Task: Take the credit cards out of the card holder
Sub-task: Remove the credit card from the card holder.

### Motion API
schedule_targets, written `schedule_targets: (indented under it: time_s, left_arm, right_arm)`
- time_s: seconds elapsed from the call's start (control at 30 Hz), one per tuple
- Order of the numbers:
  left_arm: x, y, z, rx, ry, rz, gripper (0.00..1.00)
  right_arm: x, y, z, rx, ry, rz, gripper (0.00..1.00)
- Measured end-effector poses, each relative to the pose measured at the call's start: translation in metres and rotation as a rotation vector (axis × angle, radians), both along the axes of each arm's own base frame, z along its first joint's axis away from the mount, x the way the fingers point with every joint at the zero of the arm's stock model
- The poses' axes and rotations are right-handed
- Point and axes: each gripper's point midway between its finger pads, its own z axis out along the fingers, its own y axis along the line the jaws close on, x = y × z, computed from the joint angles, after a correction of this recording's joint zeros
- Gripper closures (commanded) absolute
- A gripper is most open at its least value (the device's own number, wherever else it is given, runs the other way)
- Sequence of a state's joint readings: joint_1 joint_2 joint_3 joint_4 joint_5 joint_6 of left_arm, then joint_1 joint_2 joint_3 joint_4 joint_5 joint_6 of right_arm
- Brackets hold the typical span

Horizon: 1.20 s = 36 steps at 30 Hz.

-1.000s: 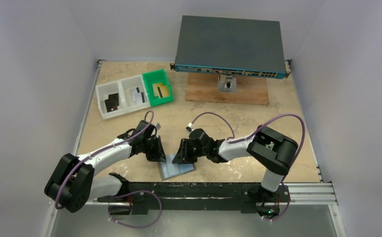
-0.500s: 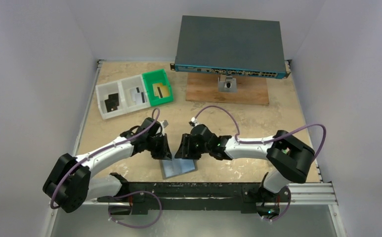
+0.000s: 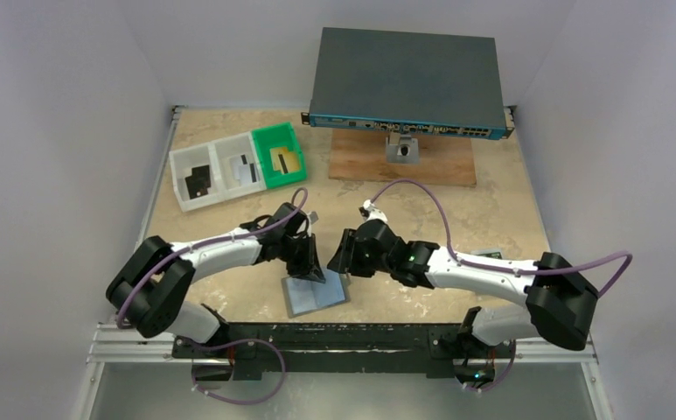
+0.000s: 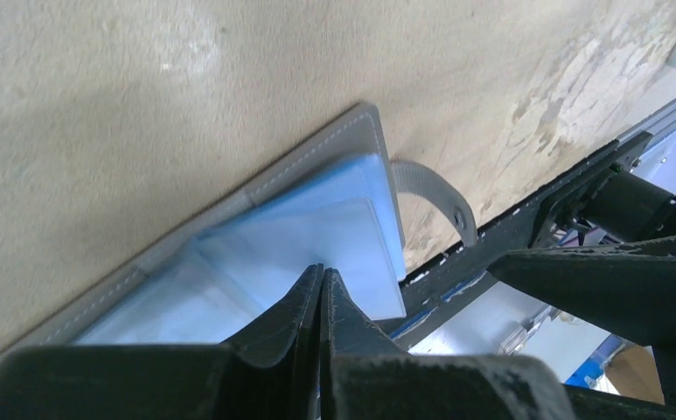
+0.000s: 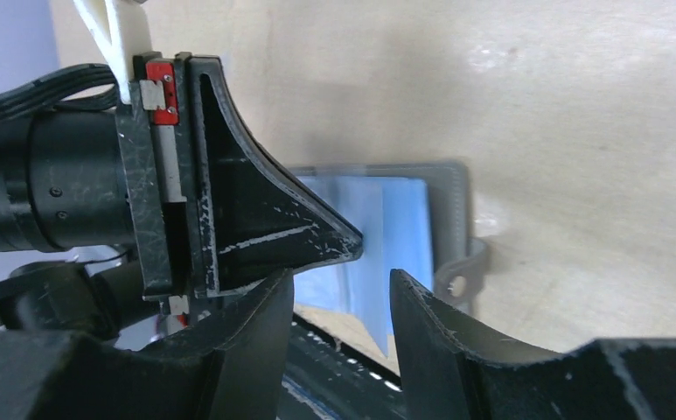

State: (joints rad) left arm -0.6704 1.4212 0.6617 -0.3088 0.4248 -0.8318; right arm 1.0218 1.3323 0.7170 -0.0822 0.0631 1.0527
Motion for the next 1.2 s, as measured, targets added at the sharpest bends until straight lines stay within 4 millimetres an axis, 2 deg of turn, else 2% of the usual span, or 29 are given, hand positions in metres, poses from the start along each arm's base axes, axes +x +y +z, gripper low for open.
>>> schedule_targets:
  time_s: [0.13, 0.33, 0.5, 0.7, 0.87, 0.97, 1.07, 1.2]
  left_arm:
    - [0.004, -0.007, -0.008, 0.007, 0.025, 0.002, 1.0]
    - [0.008, -0.009, -0.005, 0.008, 0.019, 0.008, 1.0]
    - [0.01, -0.006, 0.006, 0.015, -0.01, 0.013, 0.99]
    - [0.009, 0.003, 0.014, 0.04, -0.047, 0.011, 0.99]
    - [0.007, 0.008, 0.013, 0.061, -0.051, 0.011, 0.99]
    - [0.006, 0.018, 0.014, 0.098, -0.059, 0.028, 0.97]
    - [0.011, 0.033, 0.024, 0.121, -0.095, 0.076, 0.94]
    - [0.019, 0.064, 0.034, 0.147, -0.153, 0.188, 0.94]
  right_arm:
    - [0.002, -0.013, -0.008, -0.057, -0.004, -0.034, 0.55]
    - [-0.003, -0.016, -0.018, -0.111, -0.006, -0.011, 0.55]
    - [-0.013, 0.002, -0.028, -0.169, -0.011, 0.057, 0.55]
    - [-0.024, 0.029, -0.021, -0.188, -0.038, 0.132, 0.56]
    - [-0.024, 0.032, -0.015, -0.212, -0.062, 0.136, 0.55]
    - [-0.024, 0.029, -0.015, -0.234, -0.073, 0.136, 0.55]
    - [-0.026, 0.031, -0.012, -0.252, -0.09, 0.152, 0.55]
    - [-0.031, 0.055, -0.009, -0.256, -0.109, 0.204, 0.54]
